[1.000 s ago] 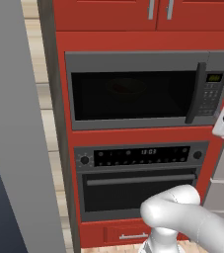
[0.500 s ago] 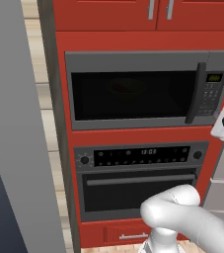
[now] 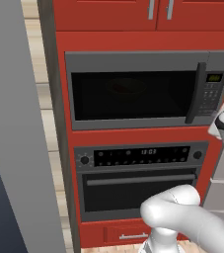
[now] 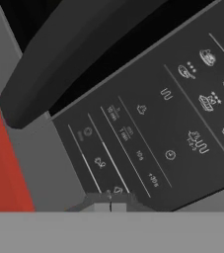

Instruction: Place the bowl containing the carrot and potato in the microwave. Close the microwave door and press the start button to microwave the meal.

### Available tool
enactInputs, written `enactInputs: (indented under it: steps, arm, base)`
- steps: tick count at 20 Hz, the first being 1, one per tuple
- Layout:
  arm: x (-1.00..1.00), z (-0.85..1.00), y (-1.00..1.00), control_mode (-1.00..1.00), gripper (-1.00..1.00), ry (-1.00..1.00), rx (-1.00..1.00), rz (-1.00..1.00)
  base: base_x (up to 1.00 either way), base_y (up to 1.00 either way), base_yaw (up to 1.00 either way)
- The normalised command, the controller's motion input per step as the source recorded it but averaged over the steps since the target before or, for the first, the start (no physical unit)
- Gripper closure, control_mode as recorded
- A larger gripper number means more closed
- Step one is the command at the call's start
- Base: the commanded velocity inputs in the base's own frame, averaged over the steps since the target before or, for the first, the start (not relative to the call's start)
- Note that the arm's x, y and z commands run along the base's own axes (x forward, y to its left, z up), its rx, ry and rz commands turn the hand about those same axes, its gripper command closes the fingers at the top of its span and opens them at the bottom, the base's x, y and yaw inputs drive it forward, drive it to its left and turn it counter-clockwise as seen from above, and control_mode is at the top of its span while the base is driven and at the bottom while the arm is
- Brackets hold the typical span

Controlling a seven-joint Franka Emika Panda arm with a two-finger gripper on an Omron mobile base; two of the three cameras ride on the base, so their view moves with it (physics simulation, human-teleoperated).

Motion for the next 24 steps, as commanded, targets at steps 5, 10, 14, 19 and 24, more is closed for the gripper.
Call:
enactInputs:
  steps: [5,10,14,19,24]
  arm:
    - [0.17,0.02,0.0,-1.0,1.0,0.0,0.0,-0.07]
    - [0.25,0.0,0.0,-1.0,1.0,0.0,0.0,-0.04]
    - [0.38,0.0,-0.01,-1.0,1.0,0.0,0.0,-0.01]
    - [0.5,0.0,-0.01,-1.0,1.0,0.02,0.0,0.0]
    - [0.61,0.04,-0.05,-1.0,1.0,0.24,0.0,0.0]
  base:
    - [0.0,0.0,0.0]
    - [0.0,0.0,0.0]
    - [0.0,0.0,0.0]
    - [0.0,0.0,0.0]
    - [0.0,0.0,0.0]
